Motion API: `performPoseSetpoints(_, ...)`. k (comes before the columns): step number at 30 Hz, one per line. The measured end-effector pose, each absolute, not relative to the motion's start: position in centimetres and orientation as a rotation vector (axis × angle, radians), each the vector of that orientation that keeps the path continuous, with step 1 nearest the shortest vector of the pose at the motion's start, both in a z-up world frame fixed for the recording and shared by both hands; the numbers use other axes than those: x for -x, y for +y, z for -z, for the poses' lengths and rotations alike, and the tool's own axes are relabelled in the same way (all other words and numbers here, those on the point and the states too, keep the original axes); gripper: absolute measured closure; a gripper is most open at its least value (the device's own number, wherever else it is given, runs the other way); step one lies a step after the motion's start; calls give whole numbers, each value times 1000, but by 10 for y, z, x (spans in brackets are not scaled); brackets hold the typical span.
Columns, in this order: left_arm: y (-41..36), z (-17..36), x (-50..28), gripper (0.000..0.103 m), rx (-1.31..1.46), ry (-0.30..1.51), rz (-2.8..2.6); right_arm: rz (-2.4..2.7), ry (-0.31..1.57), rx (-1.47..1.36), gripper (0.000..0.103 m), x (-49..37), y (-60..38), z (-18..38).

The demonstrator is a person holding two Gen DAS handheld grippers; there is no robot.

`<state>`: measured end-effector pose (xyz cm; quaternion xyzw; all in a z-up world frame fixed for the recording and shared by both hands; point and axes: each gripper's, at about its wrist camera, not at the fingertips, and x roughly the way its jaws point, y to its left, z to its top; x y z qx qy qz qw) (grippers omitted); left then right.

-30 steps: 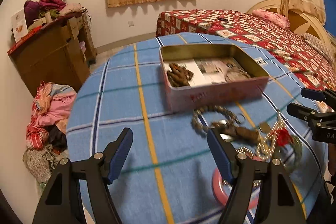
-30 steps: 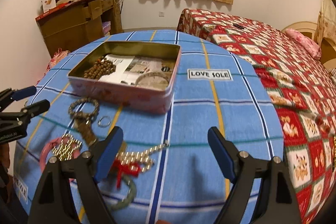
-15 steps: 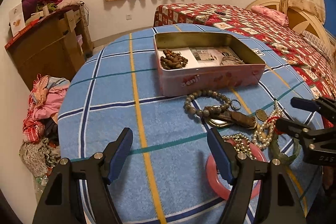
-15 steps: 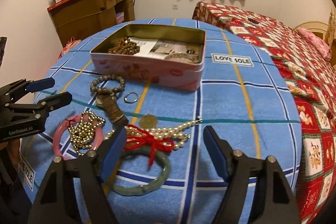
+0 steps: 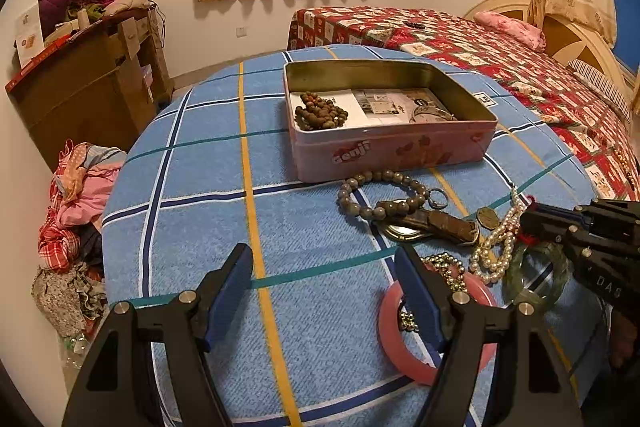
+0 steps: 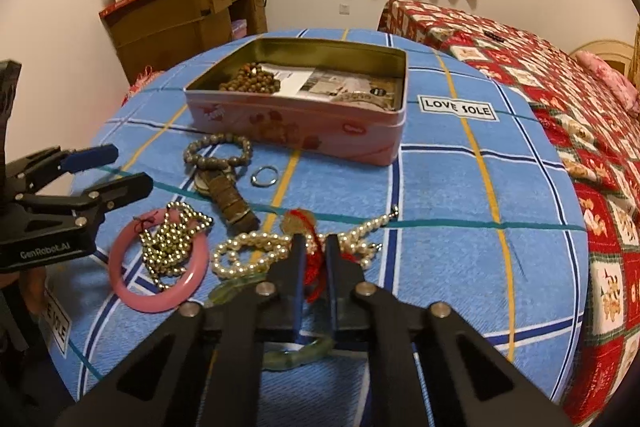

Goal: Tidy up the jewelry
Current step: 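Grasp the red knotted cord with the right tool and lift it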

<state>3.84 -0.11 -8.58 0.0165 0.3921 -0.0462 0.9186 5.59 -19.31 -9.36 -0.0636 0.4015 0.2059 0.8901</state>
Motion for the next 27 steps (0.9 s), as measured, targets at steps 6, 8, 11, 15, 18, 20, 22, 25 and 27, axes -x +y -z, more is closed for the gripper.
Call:
performPoseSetpoints(6, -2, 84, -40, 30, -35, 803, 101, -404, 783, 71, 96, -59, -207, 77)
performPoseSetpoints(8, -2, 83, -42, 30, -34, 804, 102, -395, 773, 67, 96, -61, -210, 73)
performPoseSetpoints(11, -2, 83, -44, 30, -35, 805, 102, -385, 771, 63, 96, -64, -213, 72)
performPoseSetpoints(15, 0, 83, -44, 30, -32, 806, 98, -410, 785, 67, 81, -62, -209, 74)
performPoseSetpoints(18, 0, 83, -45, 30, -30, 808, 91, -451, 794, 40, 30, -58, -206, 77)
performPoseSetpoints(20, 0, 83, -45, 30, -32, 806, 83, -453, 791, 67, 31, -55, -200, 78)
performPoseSetpoints(22, 0, 83, -46, 30, -26, 807, 86, -458, 798, 103, 32, -52, -193, 81)
performPoseSetpoints(25, -2, 84, -45, 30, -30, 807, 92, -471, 828, 118, 49, -53, -188, 90)
performPoseSetpoints(27, -3, 84, -45, 30, -29, 807, 95, -451, 852, 121, 77, -57, -191, 97)
